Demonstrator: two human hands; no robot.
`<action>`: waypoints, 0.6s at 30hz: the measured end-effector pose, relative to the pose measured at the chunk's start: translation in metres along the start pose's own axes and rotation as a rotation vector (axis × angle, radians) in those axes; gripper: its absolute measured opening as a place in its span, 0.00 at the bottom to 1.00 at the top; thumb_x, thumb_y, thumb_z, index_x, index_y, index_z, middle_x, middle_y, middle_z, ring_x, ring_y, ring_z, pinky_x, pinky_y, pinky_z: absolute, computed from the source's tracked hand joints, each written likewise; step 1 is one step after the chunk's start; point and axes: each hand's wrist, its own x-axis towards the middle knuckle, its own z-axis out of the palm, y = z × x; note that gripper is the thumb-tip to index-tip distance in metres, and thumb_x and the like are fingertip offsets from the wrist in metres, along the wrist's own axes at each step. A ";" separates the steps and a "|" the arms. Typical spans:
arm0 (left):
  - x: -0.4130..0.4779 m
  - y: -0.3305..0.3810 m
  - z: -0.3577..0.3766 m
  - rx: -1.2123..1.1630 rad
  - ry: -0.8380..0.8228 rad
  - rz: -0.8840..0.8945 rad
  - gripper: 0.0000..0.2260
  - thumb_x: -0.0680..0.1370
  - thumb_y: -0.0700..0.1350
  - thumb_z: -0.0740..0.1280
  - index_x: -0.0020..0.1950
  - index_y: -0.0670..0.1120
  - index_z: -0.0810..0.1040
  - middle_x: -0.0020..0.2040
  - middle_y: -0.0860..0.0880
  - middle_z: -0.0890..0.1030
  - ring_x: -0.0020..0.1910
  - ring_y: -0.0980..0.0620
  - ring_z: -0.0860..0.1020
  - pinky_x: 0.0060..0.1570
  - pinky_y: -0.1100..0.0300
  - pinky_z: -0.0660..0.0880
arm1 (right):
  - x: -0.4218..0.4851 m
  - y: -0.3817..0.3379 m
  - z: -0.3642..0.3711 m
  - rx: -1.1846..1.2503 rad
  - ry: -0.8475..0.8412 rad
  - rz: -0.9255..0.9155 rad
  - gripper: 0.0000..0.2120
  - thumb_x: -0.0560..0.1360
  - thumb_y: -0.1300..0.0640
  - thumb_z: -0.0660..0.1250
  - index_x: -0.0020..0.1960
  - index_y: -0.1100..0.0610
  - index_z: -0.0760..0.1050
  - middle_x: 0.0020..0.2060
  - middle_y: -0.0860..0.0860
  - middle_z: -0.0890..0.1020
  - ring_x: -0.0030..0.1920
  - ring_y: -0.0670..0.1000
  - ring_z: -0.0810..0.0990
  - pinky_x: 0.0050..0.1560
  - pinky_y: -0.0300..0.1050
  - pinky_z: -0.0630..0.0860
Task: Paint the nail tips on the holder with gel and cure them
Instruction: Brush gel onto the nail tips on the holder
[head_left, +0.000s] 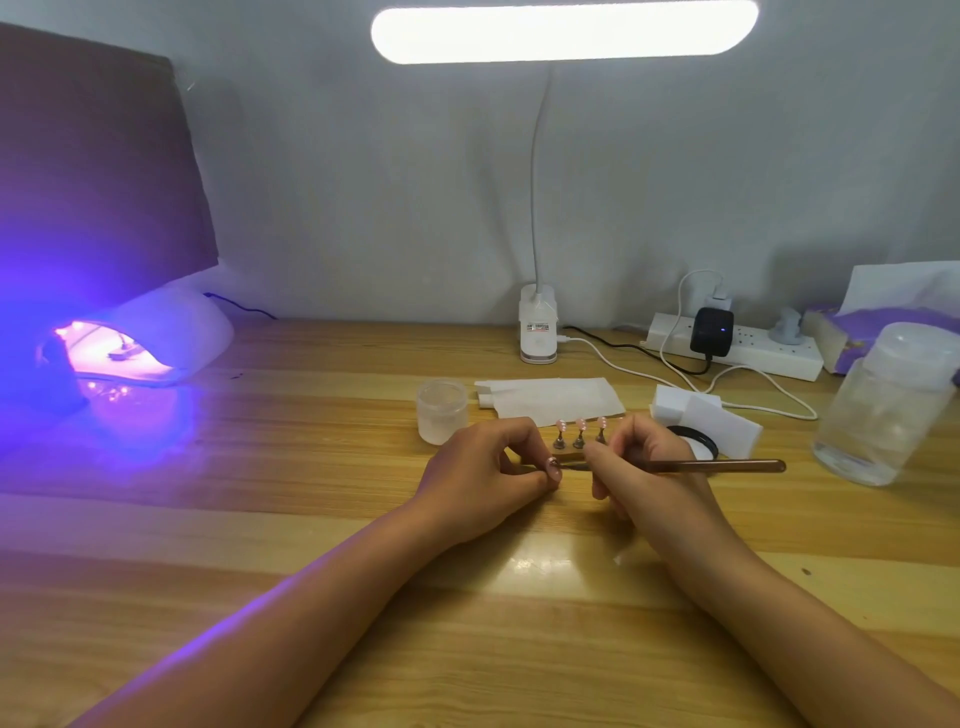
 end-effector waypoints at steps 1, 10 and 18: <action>0.000 0.000 0.000 0.001 0.002 -0.002 0.05 0.73 0.47 0.76 0.41 0.54 0.81 0.34 0.64 0.78 0.29 0.63 0.72 0.35 0.60 0.68 | 0.000 0.000 0.000 -0.006 0.000 0.000 0.08 0.75 0.60 0.68 0.41 0.63 0.72 0.26 0.51 0.79 0.25 0.40 0.73 0.27 0.33 0.69; 0.000 -0.003 0.000 -0.016 -0.013 0.008 0.04 0.73 0.48 0.75 0.42 0.54 0.81 0.43 0.60 0.83 0.31 0.64 0.74 0.36 0.61 0.70 | 0.001 0.002 -0.003 0.089 0.078 0.035 0.07 0.75 0.58 0.67 0.39 0.59 0.72 0.24 0.48 0.76 0.24 0.42 0.71 0.27 0.39 0.67; -0.002 -0.001 0.002 0.106 0.041 0.065 0.07 0.73 0.50 0.75 0.41 0.55 0.78 0.43 0.59 0.81 0.34 0.64 0.74 0.34 0.67 0.67 | -0.001 0.000 0.000 0.165 0.103 0.013 0.15 0.77 0.53 0.67 0.38 0.62 0.70 0.24 0.53 0.79 0.22 0.44 0.71 0.22 0.34 0.68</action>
